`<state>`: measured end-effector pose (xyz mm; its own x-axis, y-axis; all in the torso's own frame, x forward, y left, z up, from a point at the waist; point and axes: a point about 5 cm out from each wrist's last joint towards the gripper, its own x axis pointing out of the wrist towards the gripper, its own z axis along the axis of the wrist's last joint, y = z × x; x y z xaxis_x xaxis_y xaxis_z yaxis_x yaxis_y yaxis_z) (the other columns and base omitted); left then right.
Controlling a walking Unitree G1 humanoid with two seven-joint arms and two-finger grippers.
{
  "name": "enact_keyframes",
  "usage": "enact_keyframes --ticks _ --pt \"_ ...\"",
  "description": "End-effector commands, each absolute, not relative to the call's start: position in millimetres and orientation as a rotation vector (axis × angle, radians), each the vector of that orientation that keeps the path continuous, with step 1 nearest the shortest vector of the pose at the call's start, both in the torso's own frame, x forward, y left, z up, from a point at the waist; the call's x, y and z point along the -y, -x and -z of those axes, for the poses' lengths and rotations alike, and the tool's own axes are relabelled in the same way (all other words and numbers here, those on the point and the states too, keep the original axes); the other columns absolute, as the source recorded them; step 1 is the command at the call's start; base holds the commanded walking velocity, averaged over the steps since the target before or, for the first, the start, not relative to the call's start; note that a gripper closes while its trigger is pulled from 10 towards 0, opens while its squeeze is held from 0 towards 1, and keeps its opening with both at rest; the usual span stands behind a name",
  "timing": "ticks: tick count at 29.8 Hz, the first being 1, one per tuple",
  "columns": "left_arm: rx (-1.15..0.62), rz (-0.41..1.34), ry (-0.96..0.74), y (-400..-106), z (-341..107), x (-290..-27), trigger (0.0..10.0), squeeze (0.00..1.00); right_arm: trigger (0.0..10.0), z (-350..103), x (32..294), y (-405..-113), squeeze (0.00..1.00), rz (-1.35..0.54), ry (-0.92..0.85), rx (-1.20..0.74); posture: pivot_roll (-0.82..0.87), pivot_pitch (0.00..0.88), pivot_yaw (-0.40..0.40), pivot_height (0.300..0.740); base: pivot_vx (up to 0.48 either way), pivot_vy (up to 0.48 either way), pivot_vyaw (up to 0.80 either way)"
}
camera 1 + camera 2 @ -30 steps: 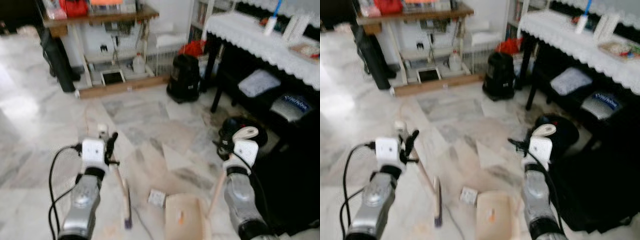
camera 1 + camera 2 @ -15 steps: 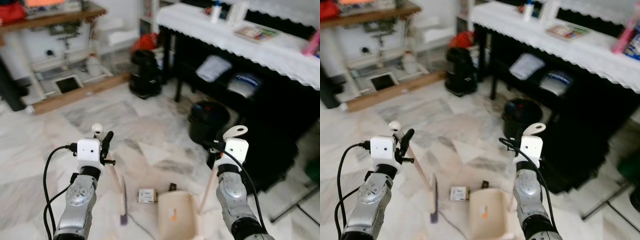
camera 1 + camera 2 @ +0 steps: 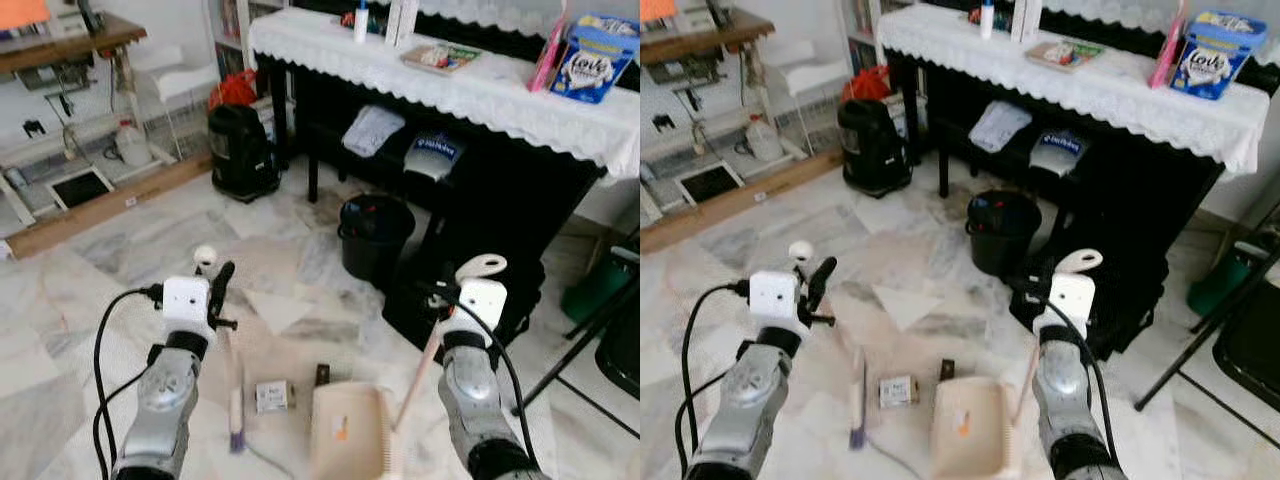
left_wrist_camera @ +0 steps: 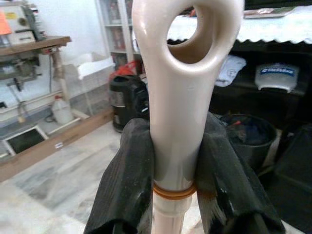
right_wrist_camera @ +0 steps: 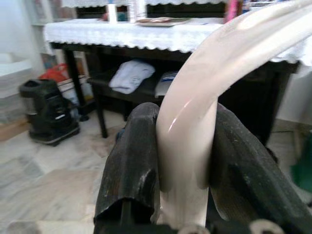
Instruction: Sweep floor
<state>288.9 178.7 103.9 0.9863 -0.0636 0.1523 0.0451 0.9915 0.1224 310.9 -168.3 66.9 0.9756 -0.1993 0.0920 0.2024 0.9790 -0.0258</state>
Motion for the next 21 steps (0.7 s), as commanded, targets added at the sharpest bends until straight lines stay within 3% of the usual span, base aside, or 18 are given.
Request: enact_keyframes --ticks 1,3,21 --pt "0.196 0.06 -0.131 -290.8 -113.3 -176.9 10.0 0.0 10.0 -75.5 171.2 -314.6 0.0 0.214 0.027 0.126 0.12 0.019 -0.005 0.74 0.0 0.0 -0.8" --pt "0.197 0.058 -0.132 -290.9 -113.5 -177.3 10.0 0.0 10.0 -75.7 171.3 -314.9 0.0 0.212 0.036 0.126 0.12 0.02 -0.005 0.74 0.0 0.0 -0.8" --pt "0.196 0.041 -0.142 -291.3 -113.3 -180.3 10.0 0.0 10.0 -74.3 166.1 -314.4 0.0 0.197 0.032 0.12 0.12 0.031 -0.005 0.74 0.078 0.0 0.0"
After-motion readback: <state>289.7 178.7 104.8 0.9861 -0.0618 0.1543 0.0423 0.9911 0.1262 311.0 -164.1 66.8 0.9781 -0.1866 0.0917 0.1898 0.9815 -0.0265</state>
